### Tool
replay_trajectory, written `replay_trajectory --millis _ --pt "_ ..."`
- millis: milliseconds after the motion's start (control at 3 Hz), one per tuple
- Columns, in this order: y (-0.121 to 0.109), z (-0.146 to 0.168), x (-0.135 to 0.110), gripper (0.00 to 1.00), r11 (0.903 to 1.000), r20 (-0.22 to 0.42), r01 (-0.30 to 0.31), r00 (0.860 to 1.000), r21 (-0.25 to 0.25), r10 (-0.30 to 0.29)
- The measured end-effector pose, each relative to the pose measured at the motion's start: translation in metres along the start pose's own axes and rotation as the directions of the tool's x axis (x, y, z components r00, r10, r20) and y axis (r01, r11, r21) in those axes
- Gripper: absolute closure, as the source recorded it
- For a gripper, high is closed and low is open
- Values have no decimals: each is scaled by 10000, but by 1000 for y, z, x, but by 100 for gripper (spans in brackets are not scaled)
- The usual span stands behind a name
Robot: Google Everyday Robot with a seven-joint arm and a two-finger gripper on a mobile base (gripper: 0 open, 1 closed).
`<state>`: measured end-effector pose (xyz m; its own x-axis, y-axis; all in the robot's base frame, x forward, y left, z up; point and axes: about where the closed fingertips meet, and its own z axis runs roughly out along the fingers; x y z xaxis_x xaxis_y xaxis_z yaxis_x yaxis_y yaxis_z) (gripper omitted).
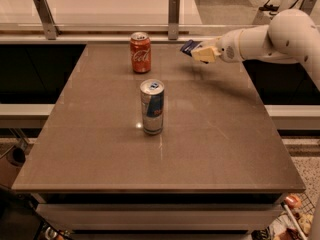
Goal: Pick rxbar blueberry
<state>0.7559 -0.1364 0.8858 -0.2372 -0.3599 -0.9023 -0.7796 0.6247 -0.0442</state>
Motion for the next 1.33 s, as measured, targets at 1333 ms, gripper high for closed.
replay_trajectory --millis 1333 --pt "6 -27 -76 100 9879 1575 1497 9773 -407 -1416"
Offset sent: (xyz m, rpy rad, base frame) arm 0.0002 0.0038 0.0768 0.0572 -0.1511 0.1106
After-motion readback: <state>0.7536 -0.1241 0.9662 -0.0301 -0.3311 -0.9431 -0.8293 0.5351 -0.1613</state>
